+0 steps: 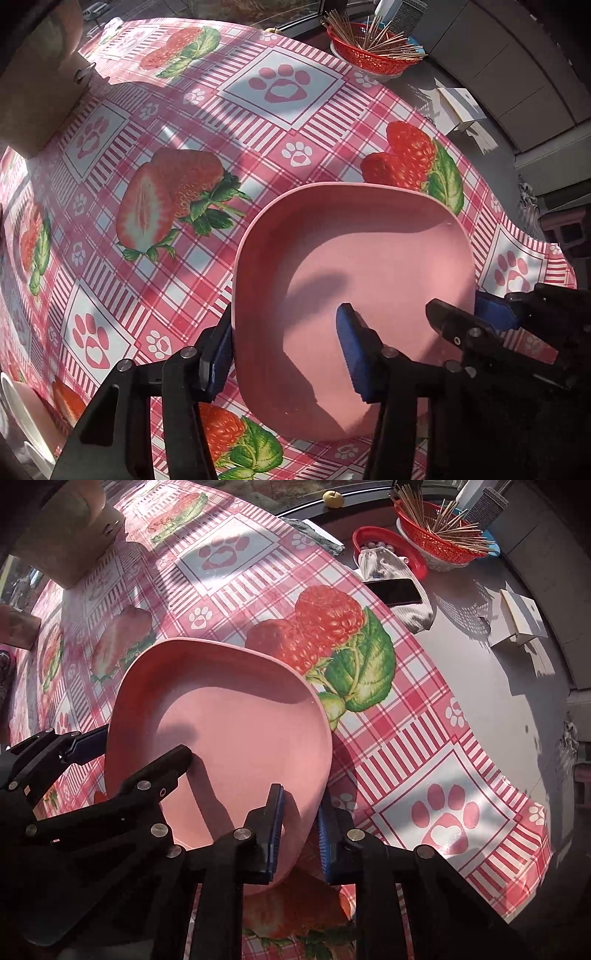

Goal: Organize plates and bowls
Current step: 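Close both grippers on the rim of the pink plate, then carry the pink plate with both grippers over the blue plate stack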

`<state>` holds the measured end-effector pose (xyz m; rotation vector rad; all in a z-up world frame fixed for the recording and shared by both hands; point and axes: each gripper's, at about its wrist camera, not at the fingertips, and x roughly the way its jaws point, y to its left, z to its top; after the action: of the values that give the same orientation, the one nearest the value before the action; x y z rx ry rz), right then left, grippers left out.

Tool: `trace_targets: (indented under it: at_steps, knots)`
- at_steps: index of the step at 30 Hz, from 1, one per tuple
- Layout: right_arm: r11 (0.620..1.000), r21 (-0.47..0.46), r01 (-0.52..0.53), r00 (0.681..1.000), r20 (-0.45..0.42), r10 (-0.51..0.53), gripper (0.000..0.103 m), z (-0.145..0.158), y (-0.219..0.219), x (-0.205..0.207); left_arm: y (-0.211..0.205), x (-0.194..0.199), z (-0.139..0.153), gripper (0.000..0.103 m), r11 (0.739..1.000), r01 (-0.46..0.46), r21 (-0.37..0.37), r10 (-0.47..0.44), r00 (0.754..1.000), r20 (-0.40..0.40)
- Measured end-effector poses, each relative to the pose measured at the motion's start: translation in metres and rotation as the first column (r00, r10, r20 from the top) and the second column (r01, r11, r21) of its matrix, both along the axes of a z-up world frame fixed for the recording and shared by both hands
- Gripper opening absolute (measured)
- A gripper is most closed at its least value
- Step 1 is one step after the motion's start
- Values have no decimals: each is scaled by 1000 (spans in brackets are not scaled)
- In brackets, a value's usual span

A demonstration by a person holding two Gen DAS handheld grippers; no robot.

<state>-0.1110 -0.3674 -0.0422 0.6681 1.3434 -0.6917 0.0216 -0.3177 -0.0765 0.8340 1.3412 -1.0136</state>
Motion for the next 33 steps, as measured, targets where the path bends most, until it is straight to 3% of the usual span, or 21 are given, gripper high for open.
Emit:
trace_targets:
  at_steps: [9, 14, 18, 26, 29, 33]
  knots:
    - [982, -10, -190, 981, -27, 190, 20, -4, 48, 17, 88, -8, 2, 55, 993, -114, 7, 114, 993, -17]
    - [940, -10, -342, 939, -52, 341, 20, -8, 100, 35, 154, -12, 2, 56, 973, -226, 43, 227, 974, -21]
    - [889, 5, -458, 887, -65, 458, 20, -11, 152, 52, 207, -15, 0, 56, 952, -295, 86, 299, 953, -37]
    - [774, 38, -632, 770, -86, 633, 21, -18, 255, 84, 289, -3, 0, 56, 872, -473, 129, 481, 875, -45]
    - [775, 38, -631, 770, -98, 631, 21, -20, 280, 90, 312, 9, 3, 56, 837, -534, 120, 542, 839, -42]
    - [785, 49, -618, 779, -98, 619, 21, -19, 283, 93, 345, 29, 11, 56, 798, -595, 91, 600, 799, -34]
